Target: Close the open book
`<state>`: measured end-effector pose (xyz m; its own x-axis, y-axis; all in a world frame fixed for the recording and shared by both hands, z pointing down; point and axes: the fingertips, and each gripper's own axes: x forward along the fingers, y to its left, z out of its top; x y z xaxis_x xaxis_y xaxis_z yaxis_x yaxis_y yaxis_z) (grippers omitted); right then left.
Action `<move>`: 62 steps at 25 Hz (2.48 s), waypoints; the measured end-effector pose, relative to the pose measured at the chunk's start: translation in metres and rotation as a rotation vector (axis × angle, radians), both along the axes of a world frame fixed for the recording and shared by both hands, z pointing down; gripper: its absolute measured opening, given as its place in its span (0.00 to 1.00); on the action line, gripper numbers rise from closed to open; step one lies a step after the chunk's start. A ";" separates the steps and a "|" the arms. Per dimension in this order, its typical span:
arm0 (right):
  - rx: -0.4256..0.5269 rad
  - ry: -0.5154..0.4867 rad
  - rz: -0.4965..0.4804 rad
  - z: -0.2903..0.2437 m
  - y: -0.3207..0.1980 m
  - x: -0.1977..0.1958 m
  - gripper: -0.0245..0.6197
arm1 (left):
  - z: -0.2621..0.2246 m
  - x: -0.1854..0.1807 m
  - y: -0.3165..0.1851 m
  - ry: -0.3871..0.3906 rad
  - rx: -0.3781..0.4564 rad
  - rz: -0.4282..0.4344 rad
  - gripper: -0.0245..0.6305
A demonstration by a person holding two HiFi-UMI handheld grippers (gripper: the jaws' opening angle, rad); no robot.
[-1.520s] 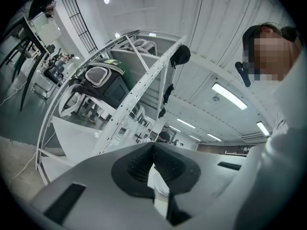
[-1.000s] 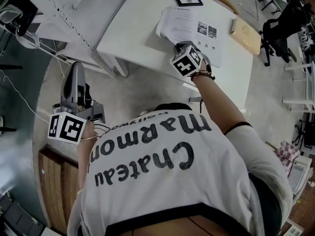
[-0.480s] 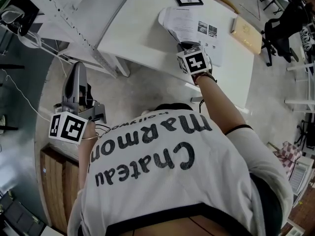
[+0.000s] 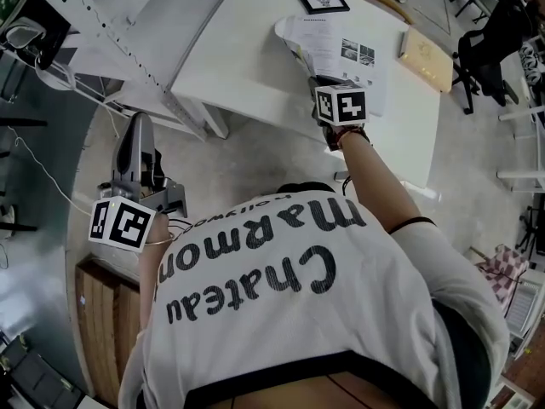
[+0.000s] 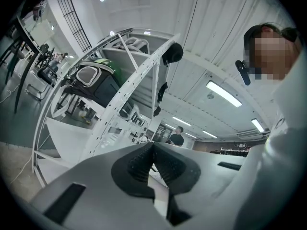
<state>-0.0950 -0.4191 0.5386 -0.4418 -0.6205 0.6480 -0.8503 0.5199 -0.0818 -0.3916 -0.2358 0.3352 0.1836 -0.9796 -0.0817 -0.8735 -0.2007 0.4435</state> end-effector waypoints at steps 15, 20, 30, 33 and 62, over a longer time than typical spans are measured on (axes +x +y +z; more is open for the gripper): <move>-0.100 -0.387 0.178 -0.004 -0.001 0.012 0.11 | 0.003 0.004 -0.004 -0.003 -0.010 0.008 0.07; -0.145 -0.541 0.232 -0.005 -0.002 0.017 0.11 | 0.003 0.011 -0.009 -0.011 -0.010 0.017 0.07; -0.214 -0.753 0.309 -0.009 -0.001 0.027 0.11 | -0.005 0.026 -0.019 -0.023 0.010 0.036 0.07; -0.217 -0.783 0.314 -0.012 0.000 0.031 0.11 | -0.006 0.031 -0.021 -0.023 0.008 0.042 0.07; -0.172 -0.831 0.365 -0.019 0.011 0.071 0.11 | -0.011 0.053 -0.015 -0.039 0.012 0.077 0.07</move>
